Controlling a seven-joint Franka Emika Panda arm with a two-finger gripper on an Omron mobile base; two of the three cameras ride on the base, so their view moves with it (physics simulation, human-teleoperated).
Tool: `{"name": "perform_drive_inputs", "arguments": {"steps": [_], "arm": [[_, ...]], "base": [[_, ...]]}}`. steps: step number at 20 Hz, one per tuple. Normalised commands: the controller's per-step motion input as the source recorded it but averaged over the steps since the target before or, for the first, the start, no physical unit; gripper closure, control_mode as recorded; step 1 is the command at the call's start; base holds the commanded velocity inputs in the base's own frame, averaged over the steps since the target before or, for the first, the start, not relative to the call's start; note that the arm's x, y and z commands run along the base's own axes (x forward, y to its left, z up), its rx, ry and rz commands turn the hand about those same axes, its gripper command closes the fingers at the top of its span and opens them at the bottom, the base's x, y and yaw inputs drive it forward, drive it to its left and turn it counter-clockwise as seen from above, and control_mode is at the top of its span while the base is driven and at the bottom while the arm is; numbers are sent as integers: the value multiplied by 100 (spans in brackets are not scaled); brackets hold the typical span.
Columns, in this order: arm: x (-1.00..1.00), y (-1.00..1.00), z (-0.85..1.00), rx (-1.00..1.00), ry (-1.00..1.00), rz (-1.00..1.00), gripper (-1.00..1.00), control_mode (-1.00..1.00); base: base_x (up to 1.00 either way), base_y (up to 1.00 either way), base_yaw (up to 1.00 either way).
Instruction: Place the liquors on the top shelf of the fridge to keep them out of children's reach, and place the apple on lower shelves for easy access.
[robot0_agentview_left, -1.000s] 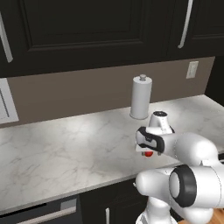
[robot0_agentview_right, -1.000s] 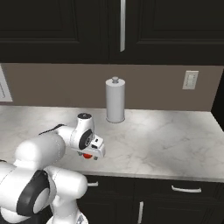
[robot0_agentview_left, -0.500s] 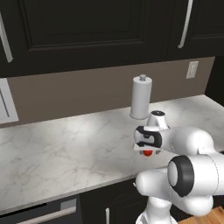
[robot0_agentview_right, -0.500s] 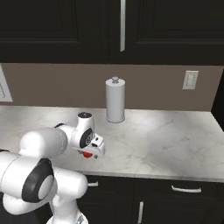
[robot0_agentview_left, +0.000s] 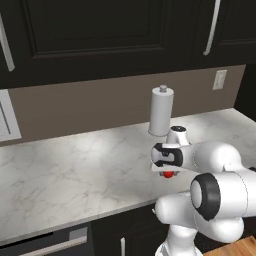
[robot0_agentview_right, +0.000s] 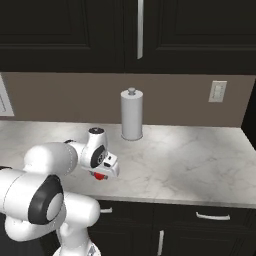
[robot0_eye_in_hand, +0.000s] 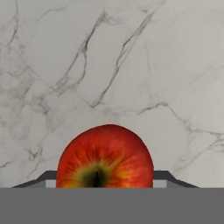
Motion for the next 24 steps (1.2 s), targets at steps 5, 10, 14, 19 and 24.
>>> {"name": "perform_drive_inputs", "arguments": {"steps": [5, 10, 14, 19, 24], "arm": [[-32, 6, -10, 0, -1, 0, 100, -100], [-99, 1, 40, 0, -22, 6, 100, -100], [-100, 17, 96, 0, -51, 12, 100, -100], [-100, 25, 100, 0, -55, 13, 100, -100], [-90, 20, 100, -1, -38, 10, 100, -100]], "base": [[0, 0, 0], [0, 0, 0], [0, 0, 0], [0, 0, 0], [0, 0, 0]]}}
